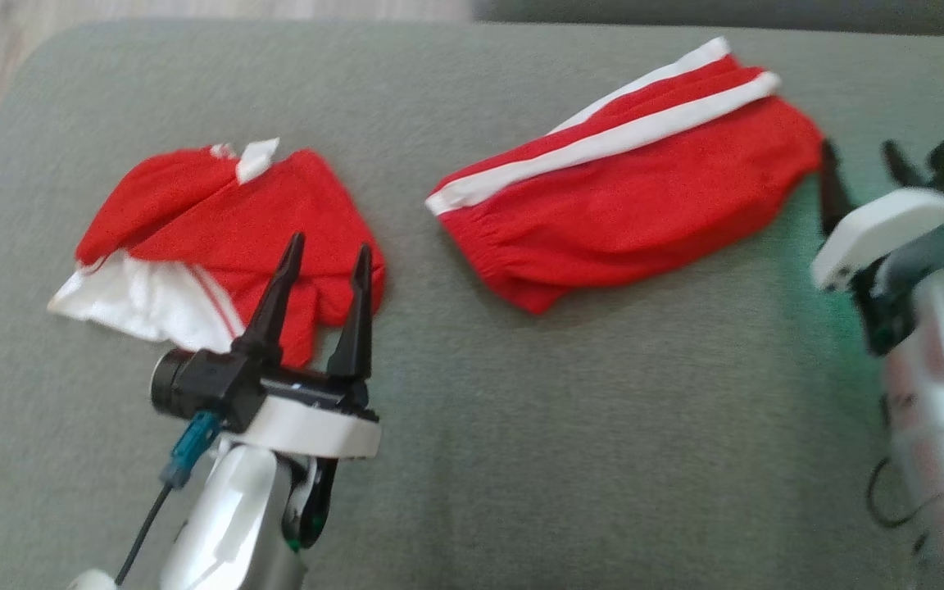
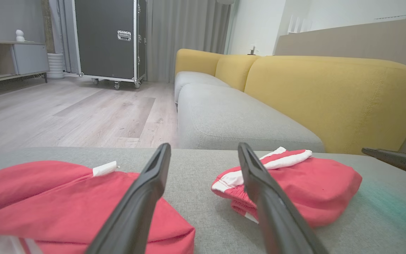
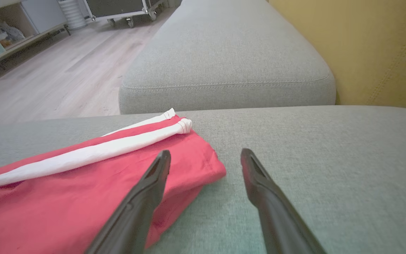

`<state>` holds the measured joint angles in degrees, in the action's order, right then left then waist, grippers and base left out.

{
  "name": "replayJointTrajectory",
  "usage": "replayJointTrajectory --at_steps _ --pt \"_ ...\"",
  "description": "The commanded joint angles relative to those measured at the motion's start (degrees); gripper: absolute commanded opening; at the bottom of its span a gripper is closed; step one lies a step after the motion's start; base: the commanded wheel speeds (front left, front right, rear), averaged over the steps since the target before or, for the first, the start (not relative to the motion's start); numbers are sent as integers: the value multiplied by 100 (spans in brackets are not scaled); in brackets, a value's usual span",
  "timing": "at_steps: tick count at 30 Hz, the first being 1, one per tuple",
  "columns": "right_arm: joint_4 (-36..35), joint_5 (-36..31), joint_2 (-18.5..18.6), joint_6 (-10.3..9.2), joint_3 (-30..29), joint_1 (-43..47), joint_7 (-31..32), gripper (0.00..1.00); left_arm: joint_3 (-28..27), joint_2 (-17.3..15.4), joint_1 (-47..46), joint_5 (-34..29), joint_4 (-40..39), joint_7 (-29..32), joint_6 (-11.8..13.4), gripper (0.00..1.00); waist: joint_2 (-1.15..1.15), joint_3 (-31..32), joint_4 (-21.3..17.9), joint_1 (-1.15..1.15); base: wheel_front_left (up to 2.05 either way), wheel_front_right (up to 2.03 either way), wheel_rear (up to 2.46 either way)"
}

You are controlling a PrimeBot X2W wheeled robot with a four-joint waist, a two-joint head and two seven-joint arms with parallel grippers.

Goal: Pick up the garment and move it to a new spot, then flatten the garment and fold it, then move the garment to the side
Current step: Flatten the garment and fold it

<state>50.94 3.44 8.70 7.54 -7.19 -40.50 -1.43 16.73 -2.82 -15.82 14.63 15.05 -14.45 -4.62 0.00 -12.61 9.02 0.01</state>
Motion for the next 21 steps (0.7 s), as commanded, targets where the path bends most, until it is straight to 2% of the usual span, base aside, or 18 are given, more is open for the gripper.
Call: replayJointTrajectory --at_steps 1,11,16,20,21 --pt "-85 -54 48 -5 51 -249 1 100 -141 -11 -246 -3 -156 -54 -10 100 0 -217 233 -1 0 0 0" --pt "1247 -840 673 -5 -540 -1245 293 100 347 -7 -621 364 -191 -54 155 100 0 -712 755 -1 0 0 0" --pt "1604 -1261 881 -5 -561 -1497 377 100 517 -7 -733 475 -212 -54 252 100 0 -879 917 -1 0 0 0" --pt "1851 -1421 907 -5 -525 -1648 478 100 594 -7 -765 530 -224 -55 311 100 0 -949 962 -1 0 0 0" --pt "1910 -1430 897 -5 -521 -1679 531 90 591 -7 -771 536 -224 -55 321 100 0 -957 958 -1 0 0 0"
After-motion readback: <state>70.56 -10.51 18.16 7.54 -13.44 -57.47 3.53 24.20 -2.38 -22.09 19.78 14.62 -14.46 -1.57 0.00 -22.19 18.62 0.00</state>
